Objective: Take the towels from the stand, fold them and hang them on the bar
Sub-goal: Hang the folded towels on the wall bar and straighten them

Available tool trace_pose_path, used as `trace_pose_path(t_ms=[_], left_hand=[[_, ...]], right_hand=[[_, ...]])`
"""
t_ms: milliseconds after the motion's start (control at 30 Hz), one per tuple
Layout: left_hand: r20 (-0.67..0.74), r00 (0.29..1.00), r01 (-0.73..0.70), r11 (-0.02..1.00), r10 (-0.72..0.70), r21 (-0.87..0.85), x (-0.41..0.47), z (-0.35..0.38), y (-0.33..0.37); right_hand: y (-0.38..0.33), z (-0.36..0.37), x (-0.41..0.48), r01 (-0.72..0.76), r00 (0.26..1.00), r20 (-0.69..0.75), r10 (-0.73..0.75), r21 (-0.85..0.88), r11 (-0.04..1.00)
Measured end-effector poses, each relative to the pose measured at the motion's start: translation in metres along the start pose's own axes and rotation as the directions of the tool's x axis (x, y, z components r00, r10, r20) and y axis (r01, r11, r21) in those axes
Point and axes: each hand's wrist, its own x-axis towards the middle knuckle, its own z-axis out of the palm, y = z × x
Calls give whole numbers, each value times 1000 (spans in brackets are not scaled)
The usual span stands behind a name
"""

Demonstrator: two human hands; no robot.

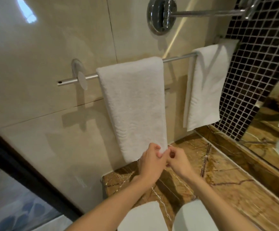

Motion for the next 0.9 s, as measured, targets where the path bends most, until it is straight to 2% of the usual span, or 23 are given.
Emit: trace_pose_path(t_ms=[167,300,367,467,567,733,833,900], left_hand=[[27,1000,15,998,-13,-65,19,5,0],[71,998,18,972,-1,-233,26,6,-6],[76,997,4,968,15,-250,25,7,-7],[17,999,-45,987,48,-153,21,10,-7],[-17,997,-70,997,69,-44,16,12,-1],[-40,995,-90,990,95,110,10,14,10],[-66,991,-108,985,118,138,5,17,10],[-57,992,-102,988,110,118,3,20,11]], right_hand=[[1,-5,-10,59,992,109,-60,14,998],[2,-10,-15,63,996,54,-68,87,994],[1,-12,-16,48,998,40,-52,97,994],[5,-14,-17,24,999,29,-26,72,997],[7,-14,-19,-2,1000,-1,2,116,993],[9,-15,-19,-43,989,-134,67,176,983],[12,-20,-21,-33,975,-209,73,189,981],[13,-22,-23,3,980,-197,29,162,987]])
